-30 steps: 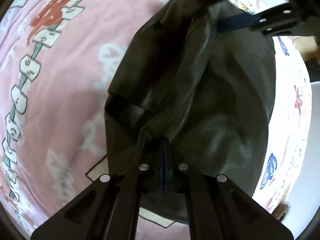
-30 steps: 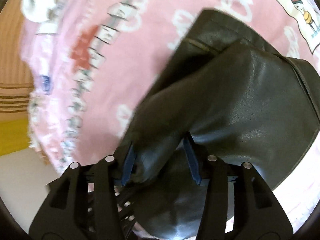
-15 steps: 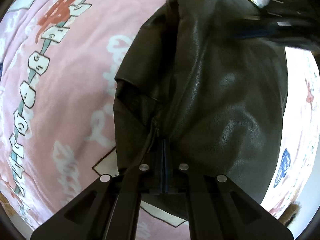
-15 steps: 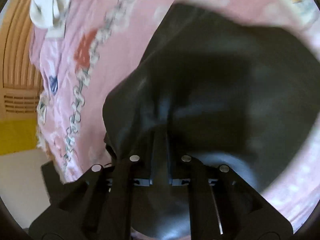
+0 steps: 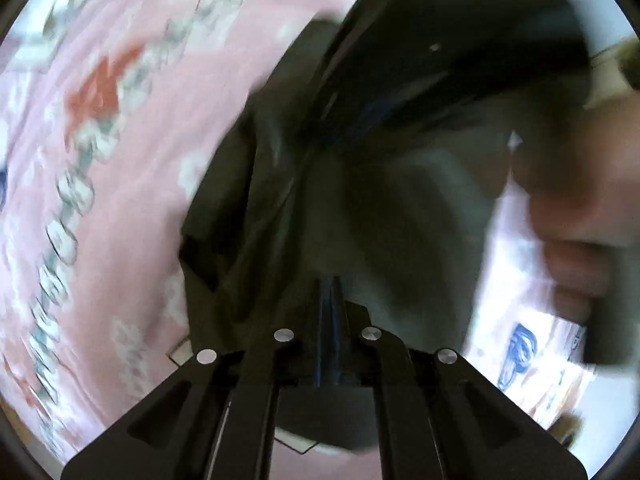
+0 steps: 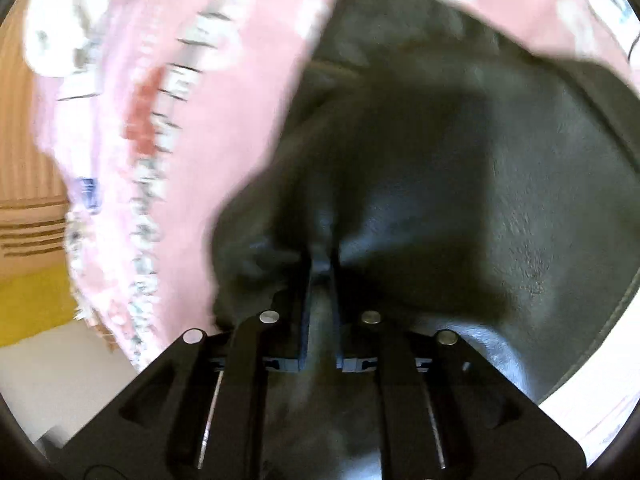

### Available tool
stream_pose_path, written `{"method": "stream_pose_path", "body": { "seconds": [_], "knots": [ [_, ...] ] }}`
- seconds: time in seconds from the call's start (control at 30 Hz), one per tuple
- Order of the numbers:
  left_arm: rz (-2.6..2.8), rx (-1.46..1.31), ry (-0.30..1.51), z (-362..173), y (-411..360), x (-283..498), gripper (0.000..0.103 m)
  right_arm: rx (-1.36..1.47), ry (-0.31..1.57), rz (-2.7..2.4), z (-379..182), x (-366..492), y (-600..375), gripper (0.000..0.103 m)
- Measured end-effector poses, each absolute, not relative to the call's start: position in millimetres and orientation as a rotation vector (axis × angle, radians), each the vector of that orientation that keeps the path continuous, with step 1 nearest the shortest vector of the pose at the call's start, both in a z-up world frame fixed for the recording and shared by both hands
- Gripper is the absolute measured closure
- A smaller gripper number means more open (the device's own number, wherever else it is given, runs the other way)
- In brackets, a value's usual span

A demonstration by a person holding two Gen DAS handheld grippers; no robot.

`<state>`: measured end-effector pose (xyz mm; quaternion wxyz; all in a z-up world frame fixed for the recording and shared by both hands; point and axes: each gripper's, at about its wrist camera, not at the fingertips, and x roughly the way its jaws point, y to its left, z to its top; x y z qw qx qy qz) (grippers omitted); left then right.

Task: Fold large clothes

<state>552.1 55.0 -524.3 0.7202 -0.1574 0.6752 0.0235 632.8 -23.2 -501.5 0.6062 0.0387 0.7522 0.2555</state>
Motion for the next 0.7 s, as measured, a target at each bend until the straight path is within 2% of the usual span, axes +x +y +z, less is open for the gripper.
{"method": "stream_pose_path", "body": {
  "seconds": [0.07,0.17,0.3,0.37,0.5,0.6,0.63,0.7],
  "knots": [
    [0.096,-0.386,1.506,-543.4,58.3,540.9,0.098,0.146,1.752,0.674,-490.2,628.7,-21.4,0.093],
    [0.162,-0.362,1.44,-538.2,49.7,519.6,0.098,0.153,1.839,0.815,-497.1,613.9,-2.8,0.093],
    [0.248,-0.265,1.407,-538.6,31.1,499.5,0.098,0.103,1.884,0.738,-535.3,616.0,12.3,0.093],
    [0.277,-0.242,1.404,-544.8,28.1,493.6,0.098,0.03,1.887,0.701,-554.6,617.5,19.4,0.097],
    [0.281,-0.236,1.413,-545.9,31.8,486.6,0.098,0.062,1.877,0.656,-567.5,620.9,19.9,0.098],
    [0.246,-0.216,1.416,-549.8,35.0,489.4,0.098,0.056,1.827,0.709,-544.3,617.7,17.1,0.097],
    [0.235,-0.213,1.418,-546.9,36.5,490.6,0.098,0.086,1.78,0.731,-526.9,618.1,9.1,0.093],
    [0.21,-0.216,1.431,-539.4,41.5,494.3,0.098,0.147,1.564,0.682,-464.7,623.8,-40.0,0.091]
  ]
}}
